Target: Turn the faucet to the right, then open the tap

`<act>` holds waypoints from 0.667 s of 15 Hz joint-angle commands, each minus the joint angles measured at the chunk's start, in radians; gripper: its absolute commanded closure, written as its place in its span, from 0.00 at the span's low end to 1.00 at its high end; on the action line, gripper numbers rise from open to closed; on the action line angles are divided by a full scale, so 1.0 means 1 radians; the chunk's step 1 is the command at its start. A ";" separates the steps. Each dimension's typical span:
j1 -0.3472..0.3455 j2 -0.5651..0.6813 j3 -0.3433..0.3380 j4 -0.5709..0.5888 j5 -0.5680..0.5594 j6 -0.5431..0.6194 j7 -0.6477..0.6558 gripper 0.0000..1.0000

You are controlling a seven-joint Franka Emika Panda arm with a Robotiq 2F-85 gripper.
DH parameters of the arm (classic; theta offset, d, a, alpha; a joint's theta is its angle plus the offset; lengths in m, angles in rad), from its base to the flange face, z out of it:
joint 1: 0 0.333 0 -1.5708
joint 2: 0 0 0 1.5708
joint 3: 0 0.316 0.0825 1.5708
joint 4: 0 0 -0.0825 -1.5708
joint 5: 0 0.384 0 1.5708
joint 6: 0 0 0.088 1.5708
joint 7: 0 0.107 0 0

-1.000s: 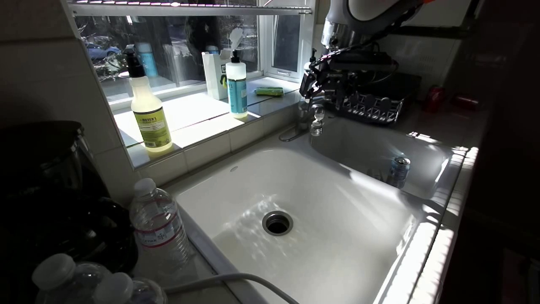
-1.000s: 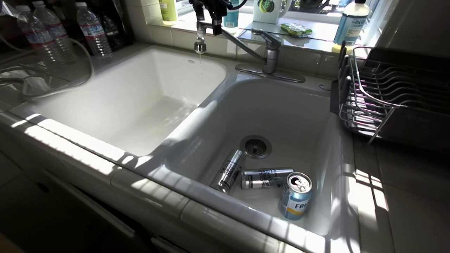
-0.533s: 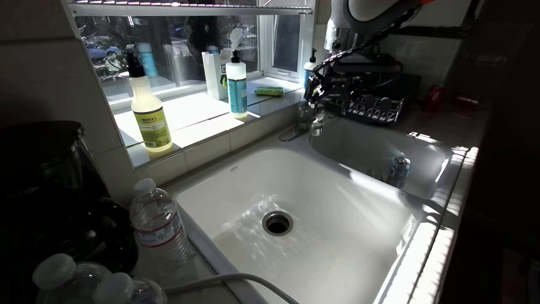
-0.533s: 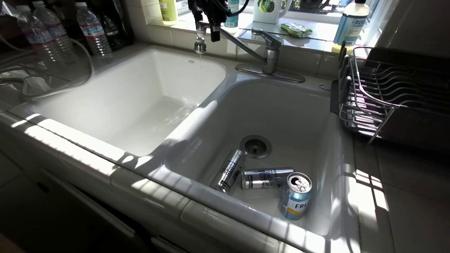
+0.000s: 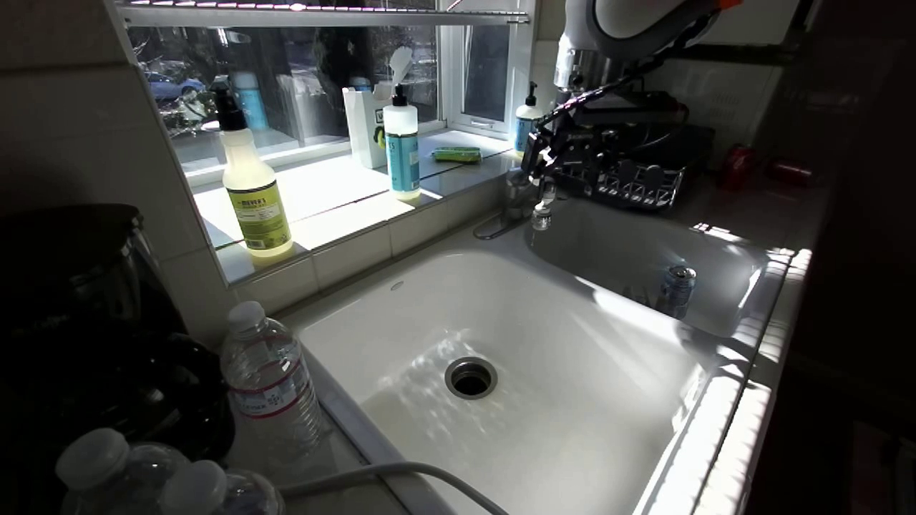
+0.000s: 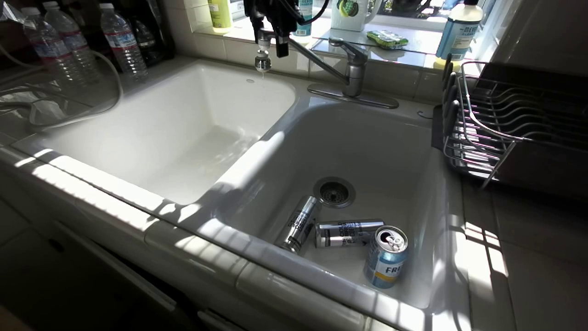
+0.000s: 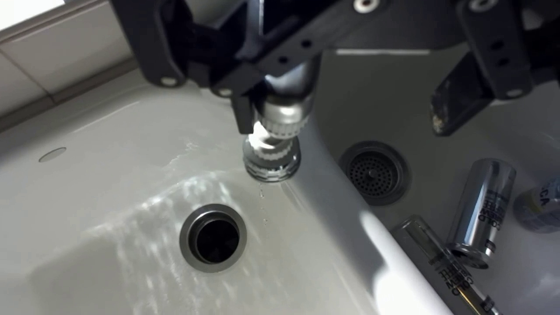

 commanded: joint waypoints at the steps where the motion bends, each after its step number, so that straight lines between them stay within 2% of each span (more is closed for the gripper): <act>1: 0.001 -0.050 -0.034 -0.087 -0.081 0.030 -0.045 0.00; 7: -0.010 -0.070 -0.051 -0.164 -0.184 0.177 -0.033 0.00; 10: -0.014 -0.090 -0.067 -0.203 -0.204 0.188 -0.034 0.00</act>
